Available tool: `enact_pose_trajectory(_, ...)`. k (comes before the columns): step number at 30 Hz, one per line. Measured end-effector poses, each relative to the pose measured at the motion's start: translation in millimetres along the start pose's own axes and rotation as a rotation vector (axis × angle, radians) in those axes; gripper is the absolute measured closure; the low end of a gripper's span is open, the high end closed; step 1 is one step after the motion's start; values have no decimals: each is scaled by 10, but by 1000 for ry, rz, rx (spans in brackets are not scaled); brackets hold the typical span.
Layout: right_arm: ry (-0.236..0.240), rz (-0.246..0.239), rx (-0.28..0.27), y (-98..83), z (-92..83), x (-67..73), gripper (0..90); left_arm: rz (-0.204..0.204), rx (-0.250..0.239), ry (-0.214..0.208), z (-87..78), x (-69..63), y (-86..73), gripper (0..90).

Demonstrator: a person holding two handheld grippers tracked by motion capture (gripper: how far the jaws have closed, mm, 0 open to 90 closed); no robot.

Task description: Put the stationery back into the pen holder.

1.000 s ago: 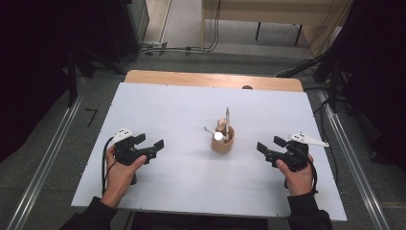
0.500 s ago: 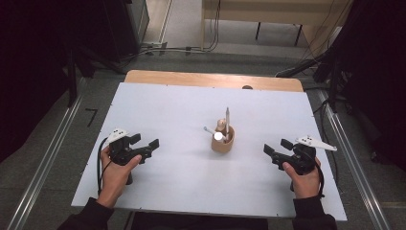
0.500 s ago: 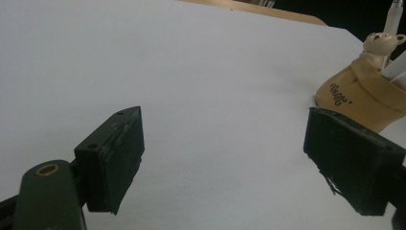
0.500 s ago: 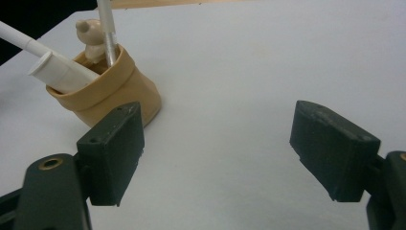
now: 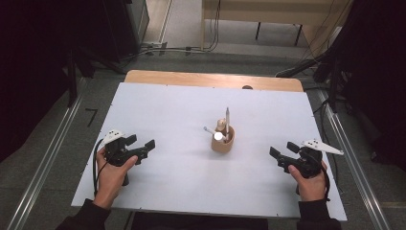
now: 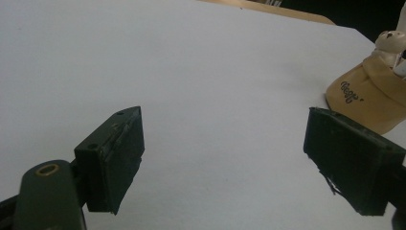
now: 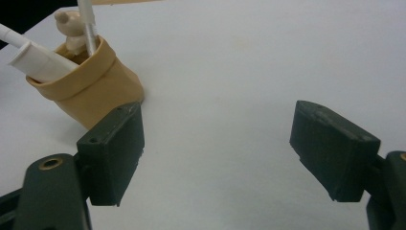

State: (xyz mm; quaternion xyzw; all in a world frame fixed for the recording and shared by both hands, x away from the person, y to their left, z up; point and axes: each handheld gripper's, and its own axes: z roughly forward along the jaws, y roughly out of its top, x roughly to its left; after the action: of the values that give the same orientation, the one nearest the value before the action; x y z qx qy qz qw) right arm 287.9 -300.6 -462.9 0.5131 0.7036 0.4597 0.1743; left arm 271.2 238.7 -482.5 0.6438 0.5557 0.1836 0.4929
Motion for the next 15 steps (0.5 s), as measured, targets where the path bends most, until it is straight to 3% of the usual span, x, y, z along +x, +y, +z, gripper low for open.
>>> enact_pose_trajectory(15, -31, 23, 0, -61, -100, -142, 176, 1, 1, 16, -69, 71, -32, 152)
